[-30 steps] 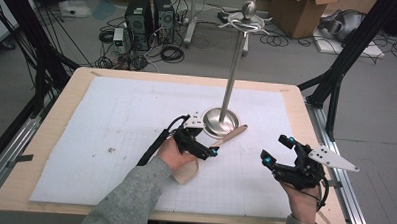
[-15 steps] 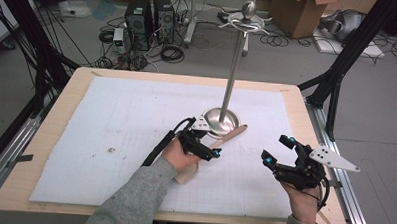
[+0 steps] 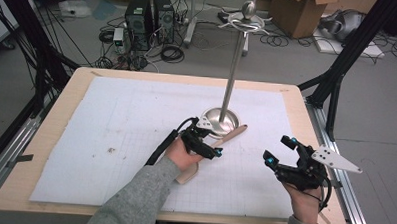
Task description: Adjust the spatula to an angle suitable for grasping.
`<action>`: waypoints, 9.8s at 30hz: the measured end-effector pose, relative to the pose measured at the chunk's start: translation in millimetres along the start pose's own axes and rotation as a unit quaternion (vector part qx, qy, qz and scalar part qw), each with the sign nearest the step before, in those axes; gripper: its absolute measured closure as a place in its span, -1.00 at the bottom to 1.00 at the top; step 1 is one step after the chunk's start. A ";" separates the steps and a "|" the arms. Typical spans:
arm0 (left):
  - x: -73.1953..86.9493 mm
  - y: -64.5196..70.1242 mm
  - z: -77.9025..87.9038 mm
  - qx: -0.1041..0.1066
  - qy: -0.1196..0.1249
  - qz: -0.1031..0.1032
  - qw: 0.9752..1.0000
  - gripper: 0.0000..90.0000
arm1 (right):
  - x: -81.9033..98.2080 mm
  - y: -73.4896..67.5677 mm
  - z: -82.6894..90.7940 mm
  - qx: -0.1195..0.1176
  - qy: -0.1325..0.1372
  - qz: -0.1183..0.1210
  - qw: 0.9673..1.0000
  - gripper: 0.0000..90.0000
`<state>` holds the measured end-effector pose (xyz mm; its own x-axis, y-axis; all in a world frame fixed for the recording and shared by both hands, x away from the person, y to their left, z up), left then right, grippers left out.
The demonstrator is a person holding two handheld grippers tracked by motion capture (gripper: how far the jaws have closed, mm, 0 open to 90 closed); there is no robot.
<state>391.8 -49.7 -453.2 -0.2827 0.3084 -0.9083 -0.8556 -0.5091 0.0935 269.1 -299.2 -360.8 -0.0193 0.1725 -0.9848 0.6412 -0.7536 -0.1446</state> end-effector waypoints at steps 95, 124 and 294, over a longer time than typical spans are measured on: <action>-5.5 -3.5 27.7 -0.030 -0.081 -0.026 0.996 0.73 | 1.1 4.0 3.3 0.004 -0.001 -0.002 1.000 -0.69; -4.8 -28.3 82.4 -0.015 -0.051 -0.009 0.999 0.74 | 7.4 1.6 -5.0 0.001 -0.019 -0.004 1.000 -0.69; -159.5 -57.1 192.4 0.012 0.164 -0.002 0.986 0.74 | 27.1 12.2 -15.3 -0.013 -0.041 -0.015 0.999 -0.69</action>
<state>402.3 84.8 -235.2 -0.1267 0.0325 -0.9914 -0.8680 -0.4874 0.0949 288.1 -294.0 -387.7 -0.1017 0.1418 -0.9847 0.6592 -0.7317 -0.1735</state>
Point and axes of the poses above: each handheld gripper's, and its own axes: z roughly backward along the jaws, x roughly out of its underside, y roughly to its right, the point moved 4 cm from there along -z, roughly forward along the jaws, and after that the axes turned 13 degrees about y, right-handed, at the moved point
